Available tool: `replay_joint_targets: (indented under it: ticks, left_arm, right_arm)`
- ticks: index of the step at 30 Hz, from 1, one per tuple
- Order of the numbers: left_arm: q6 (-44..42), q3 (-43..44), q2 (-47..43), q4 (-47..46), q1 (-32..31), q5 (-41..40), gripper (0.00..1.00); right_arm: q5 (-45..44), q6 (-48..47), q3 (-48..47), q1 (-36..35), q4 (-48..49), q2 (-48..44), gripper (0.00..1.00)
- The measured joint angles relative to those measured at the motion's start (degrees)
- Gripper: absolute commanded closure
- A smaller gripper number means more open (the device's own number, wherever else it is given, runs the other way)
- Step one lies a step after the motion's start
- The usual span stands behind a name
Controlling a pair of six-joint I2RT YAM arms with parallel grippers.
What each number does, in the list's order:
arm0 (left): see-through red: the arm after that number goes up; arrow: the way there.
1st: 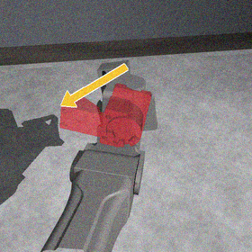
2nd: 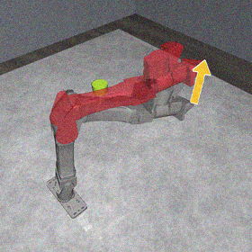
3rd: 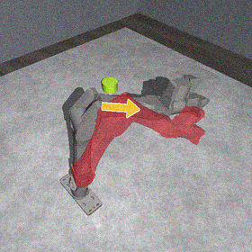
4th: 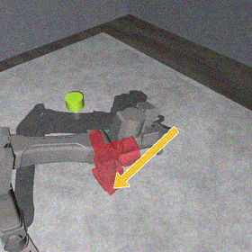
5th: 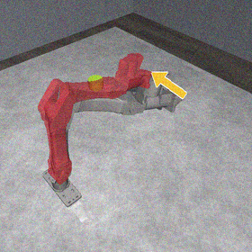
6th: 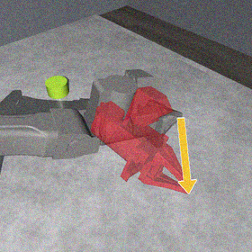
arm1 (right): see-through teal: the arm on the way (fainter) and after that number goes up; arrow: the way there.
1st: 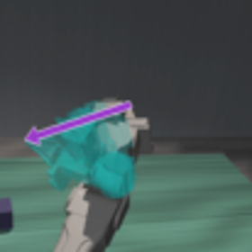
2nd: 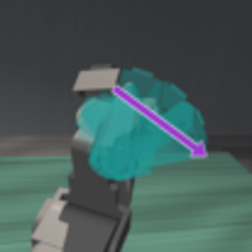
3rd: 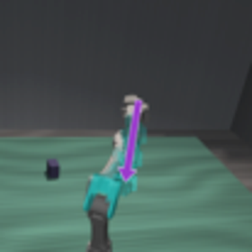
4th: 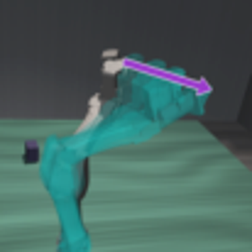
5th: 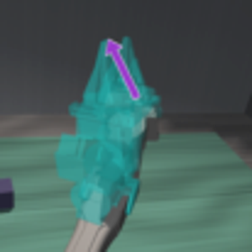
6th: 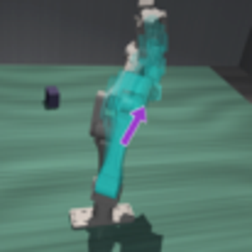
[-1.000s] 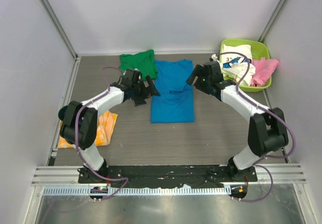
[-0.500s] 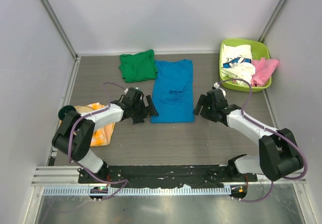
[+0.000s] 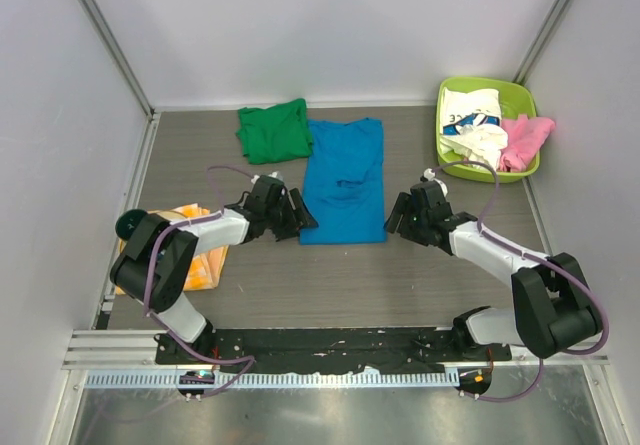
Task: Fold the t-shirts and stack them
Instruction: Fold the tshirt
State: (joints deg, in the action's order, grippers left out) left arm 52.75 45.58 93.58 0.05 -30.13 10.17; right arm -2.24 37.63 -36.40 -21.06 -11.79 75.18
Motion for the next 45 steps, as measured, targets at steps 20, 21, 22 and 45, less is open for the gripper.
replay_joint_targets:
  ticks: [20,21,22,45]
  left_arm:
    - [1.0,-6.6,-4.0,-3.7,-1.0,1.4,0.5]
    - [1.0,-6.6,-3.8,-3.8,-1.0,1.4,0.53]
    - [1.1,-6.6,-3.5,-4.0,-1.0,1.6,0.55]
    - [1.2,-6.1,0.9,-8.4,-1.0,3.9,0.96]
  right_arm:
    - [0.9,1.7,1.9,-2.8,5.0,3.6,0.33]
    - [0.9,1.8,1.9,-2.9,5.4,3.8,0.33]
    - [0.9,1.8,1.9,-2.9,5.7,3.9,0.33]
    - [2.4,2.4,-0.4,-3.5,10.1,9.1,0.54]
